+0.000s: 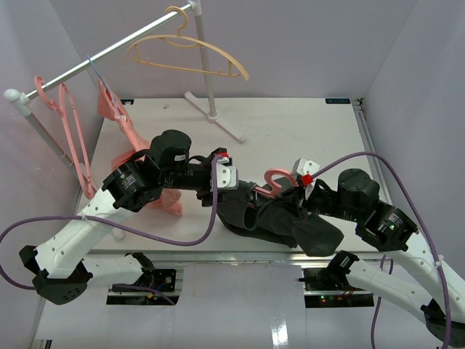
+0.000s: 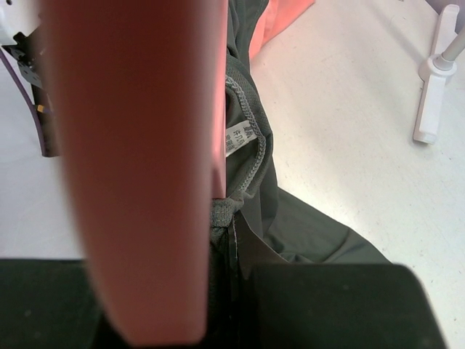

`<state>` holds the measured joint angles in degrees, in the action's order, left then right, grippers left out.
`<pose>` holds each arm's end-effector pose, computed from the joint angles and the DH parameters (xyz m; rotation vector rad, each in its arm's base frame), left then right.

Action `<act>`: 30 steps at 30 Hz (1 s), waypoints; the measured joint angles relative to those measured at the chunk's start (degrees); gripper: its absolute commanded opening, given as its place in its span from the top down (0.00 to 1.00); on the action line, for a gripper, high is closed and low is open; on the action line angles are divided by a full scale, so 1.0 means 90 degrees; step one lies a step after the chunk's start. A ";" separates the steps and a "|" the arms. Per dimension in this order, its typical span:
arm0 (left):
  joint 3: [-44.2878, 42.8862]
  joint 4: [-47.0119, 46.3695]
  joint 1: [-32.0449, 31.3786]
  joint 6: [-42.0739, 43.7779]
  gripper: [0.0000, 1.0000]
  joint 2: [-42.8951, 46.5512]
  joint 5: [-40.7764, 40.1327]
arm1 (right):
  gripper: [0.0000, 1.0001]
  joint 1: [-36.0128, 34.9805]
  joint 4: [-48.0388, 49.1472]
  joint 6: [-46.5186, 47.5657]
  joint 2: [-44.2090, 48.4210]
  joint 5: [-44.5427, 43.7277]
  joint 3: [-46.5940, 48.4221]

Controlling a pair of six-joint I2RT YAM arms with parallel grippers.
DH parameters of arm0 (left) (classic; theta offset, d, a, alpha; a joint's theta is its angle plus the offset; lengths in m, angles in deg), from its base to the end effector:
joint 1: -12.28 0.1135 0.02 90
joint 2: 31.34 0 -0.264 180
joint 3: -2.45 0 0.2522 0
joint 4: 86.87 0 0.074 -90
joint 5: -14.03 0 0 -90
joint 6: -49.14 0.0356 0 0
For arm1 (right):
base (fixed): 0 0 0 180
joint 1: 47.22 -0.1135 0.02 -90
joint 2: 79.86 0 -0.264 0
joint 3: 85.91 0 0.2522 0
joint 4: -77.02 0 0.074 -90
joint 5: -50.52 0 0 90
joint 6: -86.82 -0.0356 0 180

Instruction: Place the t-shirt on the hanger

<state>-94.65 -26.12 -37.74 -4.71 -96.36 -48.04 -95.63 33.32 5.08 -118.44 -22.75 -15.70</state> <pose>0.1252 -0.1753 0.4362 1.6203 1.2901 -0.6525 0.0813 0.1071 0.3878 -1.0568 1.5028 0.7584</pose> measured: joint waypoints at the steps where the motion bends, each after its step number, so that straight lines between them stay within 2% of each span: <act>1: 0.0006 0.0019 0.0000 0.0016 0.24 -0.0014 0.0014 | 0.92 0.0000 0.0002 0.0010 0.0001 0.0031 0.0002; 9: 0.0191 0.0008 0.0001 0.0107 0.26 -0.0211 0.0148 | 0.92 0.0000 0.0031 0.0065 0.0053 0.0338 0.0002; 13: 0.0338 -0.0032 -0.0002 0.0107 0.34 -0.0358 0.0201 | 0.92 0.0000 0.0087 0.0107 0.0004 0.0446 0.0002; 15: 0.0369 -0.0032 -0.0009 0.0107 0.51 -0.0445 0.0226 | 0.92 0.0000 0.0133 0.0113 -0.0030 0.0489 0.0002; 17: 0.0376 -0.0029 -0.0023 0.0111 0.83 -0.0504 0.0260 | 0.92 0.0003 0.0156 0.0114 -0.0062 0.0497 0.0002; 18: 0.0377 -0.0024 -0.0034 0.0115 0.95 -0.0525 0.0276 | 0.92 0.0005 0.0158 0.0114 -0.0079 0.0495 0.0002; 19: 0.0377 -0.0030 -0.0040 0.0122 0.99 -0.0540 0.0279 | 0.92 0.0008 0.0160 0.0111 -0.0091 0.0502 0.0002; 22: 0.0375 -0.0055 -0.0038 0.0103 1.00 -0.0506 0.0258 | 0.87 -0.0004 0.0166 0.0113 -0.0065 0.0427 0.0002; 23: 0.0375 -0.0071 -0.0045 0.0099 1.00 -0.0476 0.0264 | 0.82 0.0001 0.0170 0.0105 -0.0044 0.0371 0.0002; 25: 0.0373 -0.0116 -0.0071 0.0070 1.00 -0.0402 0.0259 | 0.65 -0.0017 0.0221 0.0092 0.0038 0.0225 -0.0046; 26: 0.0367 -0.0134 -0.0087 0.0047 1.00 -0.0363 0.0243 | 0.62 -0.0036 0.0260 0.0080 0.0105 0.0109 -0.0096; 30: 0.0308 -0.0034 -0.0083 -0.0038 1.00 -0.0148 0.0075 | 0.54 -0.0031 0.0128 -0.0102 0.0519 -0.0750 -0.0328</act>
<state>-91.87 -26.43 -38.48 -5.05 -97.69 -47.36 -95.90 34.48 4.15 -113.77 -29.49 -18.65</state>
